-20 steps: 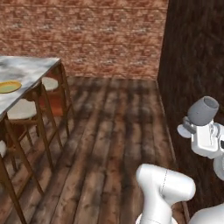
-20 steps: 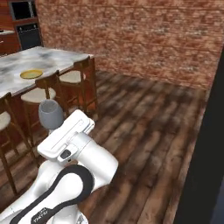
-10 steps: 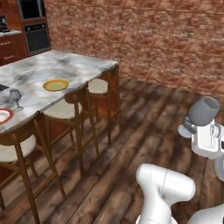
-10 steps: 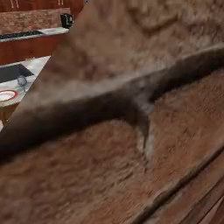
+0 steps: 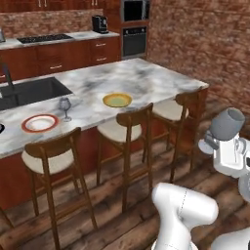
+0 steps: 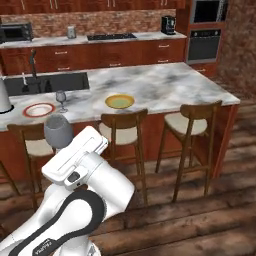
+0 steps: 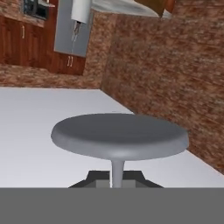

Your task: Retrieve the wine glasses from the counter and place one next to each plate.

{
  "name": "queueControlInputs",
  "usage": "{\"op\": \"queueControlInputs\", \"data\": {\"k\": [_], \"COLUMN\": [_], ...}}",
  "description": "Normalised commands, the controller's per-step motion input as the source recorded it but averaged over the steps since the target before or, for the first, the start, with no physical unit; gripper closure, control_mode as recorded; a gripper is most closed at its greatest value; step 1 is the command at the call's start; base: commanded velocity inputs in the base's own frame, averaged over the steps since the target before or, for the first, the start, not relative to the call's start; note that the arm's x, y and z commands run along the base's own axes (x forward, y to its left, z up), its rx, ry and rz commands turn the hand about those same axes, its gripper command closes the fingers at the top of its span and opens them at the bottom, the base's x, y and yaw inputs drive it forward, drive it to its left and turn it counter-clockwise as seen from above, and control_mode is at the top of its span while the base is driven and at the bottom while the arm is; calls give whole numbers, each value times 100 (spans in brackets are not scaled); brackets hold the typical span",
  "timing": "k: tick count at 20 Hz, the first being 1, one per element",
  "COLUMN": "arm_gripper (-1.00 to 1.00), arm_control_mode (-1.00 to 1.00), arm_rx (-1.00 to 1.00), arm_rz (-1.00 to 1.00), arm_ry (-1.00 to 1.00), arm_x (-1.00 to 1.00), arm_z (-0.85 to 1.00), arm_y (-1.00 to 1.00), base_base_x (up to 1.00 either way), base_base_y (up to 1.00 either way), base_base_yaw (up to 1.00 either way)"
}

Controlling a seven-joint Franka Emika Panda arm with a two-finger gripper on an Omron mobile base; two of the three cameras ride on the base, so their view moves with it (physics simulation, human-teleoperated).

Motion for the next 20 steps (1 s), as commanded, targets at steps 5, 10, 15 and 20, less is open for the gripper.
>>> {"op": "queueControlInputs", "data": {"k": [5,10,15,20], "arm_gripper": [100,100,100,100], "arm_control_mode": [100,100,100,100], "arm_rx": [0,0,0,0], "arm_rz": [0,0,0,0], "arm_ry": [0,0,0,0], "arm_x": [0,0,0,0], "arm_z": [0,0,0,0], "arm_y": [0,0,0,0], "base_base_x": [73,20,13,37], "base_base_y": [-69,-93,-100,-47], "base_base_yaw": [68,64,52,2]}}
